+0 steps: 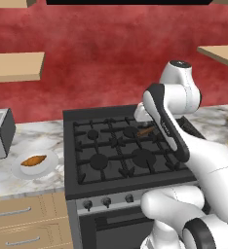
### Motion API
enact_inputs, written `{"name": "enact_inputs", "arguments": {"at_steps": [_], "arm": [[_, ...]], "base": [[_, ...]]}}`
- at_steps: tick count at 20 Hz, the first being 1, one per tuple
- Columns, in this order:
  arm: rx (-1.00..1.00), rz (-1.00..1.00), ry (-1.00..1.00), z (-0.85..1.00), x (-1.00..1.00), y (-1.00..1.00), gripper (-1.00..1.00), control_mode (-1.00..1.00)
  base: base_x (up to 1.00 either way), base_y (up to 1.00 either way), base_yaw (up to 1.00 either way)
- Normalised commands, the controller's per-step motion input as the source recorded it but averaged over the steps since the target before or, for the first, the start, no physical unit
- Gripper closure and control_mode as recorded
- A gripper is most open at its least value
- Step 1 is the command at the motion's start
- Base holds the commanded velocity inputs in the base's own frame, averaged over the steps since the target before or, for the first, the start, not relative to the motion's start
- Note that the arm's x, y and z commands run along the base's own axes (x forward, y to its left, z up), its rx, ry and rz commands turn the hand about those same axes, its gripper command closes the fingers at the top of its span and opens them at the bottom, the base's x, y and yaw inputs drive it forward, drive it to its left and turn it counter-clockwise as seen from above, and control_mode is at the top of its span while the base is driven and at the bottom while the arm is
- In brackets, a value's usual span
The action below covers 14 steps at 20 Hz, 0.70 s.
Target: Pick the croissant and place it on the pan. Then turn on the stove to warm the croissant.
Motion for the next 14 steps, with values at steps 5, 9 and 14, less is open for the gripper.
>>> {"name": "enact_inputs", "arguments": {"at_steps": [5, 9, 14], "arm": [[0.00, 0.01, 0.00, -0.10, -0.02, 0.32, -1.00, -1.00], [0.00, 0.00, 0.00, -0.07, 0.00, 0.37, -1.00, -1.00], [0.00, 0.00, 0.00, -0.04, 0.00, 0.38, -1.00, -1.00]], "base": [[0.00, 0.00, 0.00], [0.00, 0.00, 0.00], [0.00, 0.00, 0.00]]}}
